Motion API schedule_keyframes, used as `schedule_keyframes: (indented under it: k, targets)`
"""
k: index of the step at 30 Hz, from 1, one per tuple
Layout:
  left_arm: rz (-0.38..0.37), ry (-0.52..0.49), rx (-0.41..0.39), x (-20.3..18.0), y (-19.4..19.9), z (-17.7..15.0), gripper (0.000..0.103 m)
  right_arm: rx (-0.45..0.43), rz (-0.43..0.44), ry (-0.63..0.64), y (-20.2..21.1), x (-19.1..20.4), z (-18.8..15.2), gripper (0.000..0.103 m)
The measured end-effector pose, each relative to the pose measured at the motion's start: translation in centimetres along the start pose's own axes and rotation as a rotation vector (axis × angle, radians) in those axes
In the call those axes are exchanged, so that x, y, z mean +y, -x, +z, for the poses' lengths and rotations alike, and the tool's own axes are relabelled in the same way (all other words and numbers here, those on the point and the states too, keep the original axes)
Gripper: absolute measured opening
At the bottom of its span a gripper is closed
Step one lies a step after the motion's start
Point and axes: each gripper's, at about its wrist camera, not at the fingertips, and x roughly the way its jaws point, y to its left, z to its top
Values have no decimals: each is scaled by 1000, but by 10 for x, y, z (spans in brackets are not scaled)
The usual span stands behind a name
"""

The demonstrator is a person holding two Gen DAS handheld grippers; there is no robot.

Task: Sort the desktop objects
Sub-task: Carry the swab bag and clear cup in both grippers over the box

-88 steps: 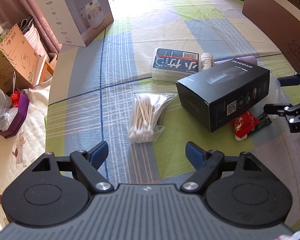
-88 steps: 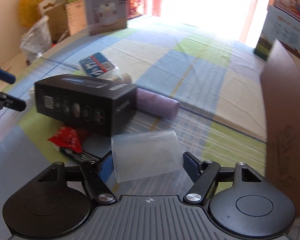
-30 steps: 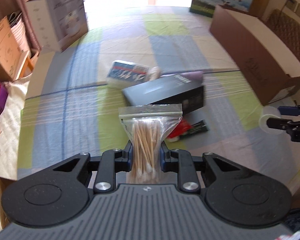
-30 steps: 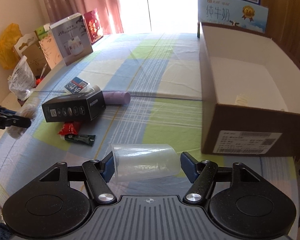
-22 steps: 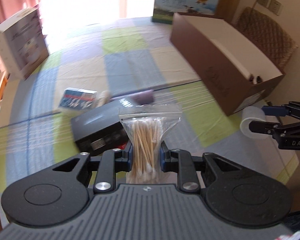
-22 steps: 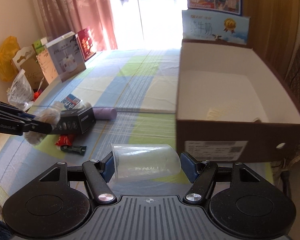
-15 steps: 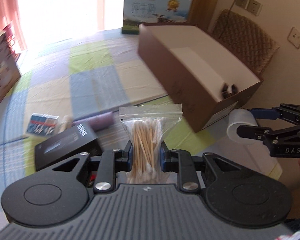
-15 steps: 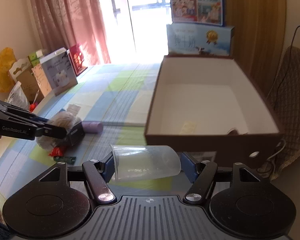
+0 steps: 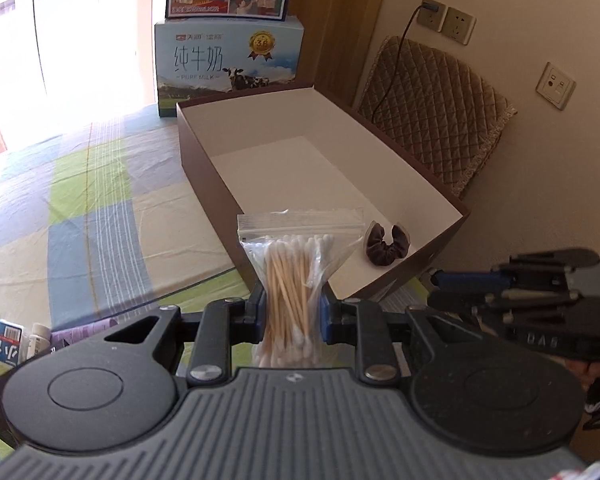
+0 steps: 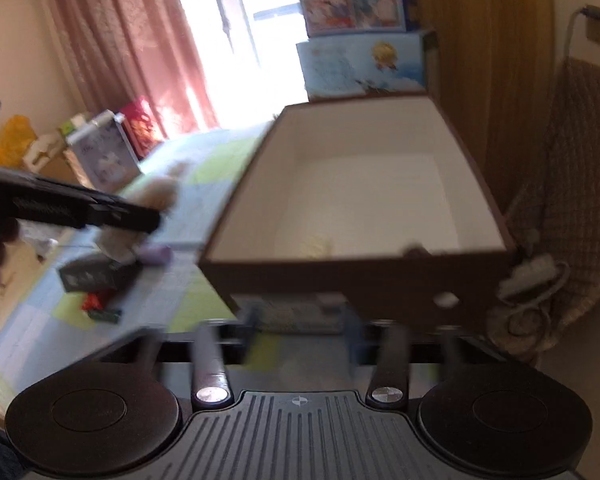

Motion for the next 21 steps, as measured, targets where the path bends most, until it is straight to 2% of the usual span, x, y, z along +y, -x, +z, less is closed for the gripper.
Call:
schedule_keyframes:
  k: [2, 6, 9, 14, 21]
  targets:
    - [19, 14, 13, 2, -2, -1, 21, 0, 5, -6, 2, -12, -8, 70]
    - [54, 45, 36, 7, -4, -7, 21, 74, -12, 12, -9, -26, -19, 72]
    - [78, 70, 56, 12, -4, -13, 21, 112, -22, 98, -23, -20, -29, 72]
    - [116, 110, 91, 18, -1, -28, 21, 192, 19, 233, -49, -8, -34, 72]
    - [164, 175, 116, 30, 7, -48, 21, 252, 7, 414, -78, 7, -38, 72]
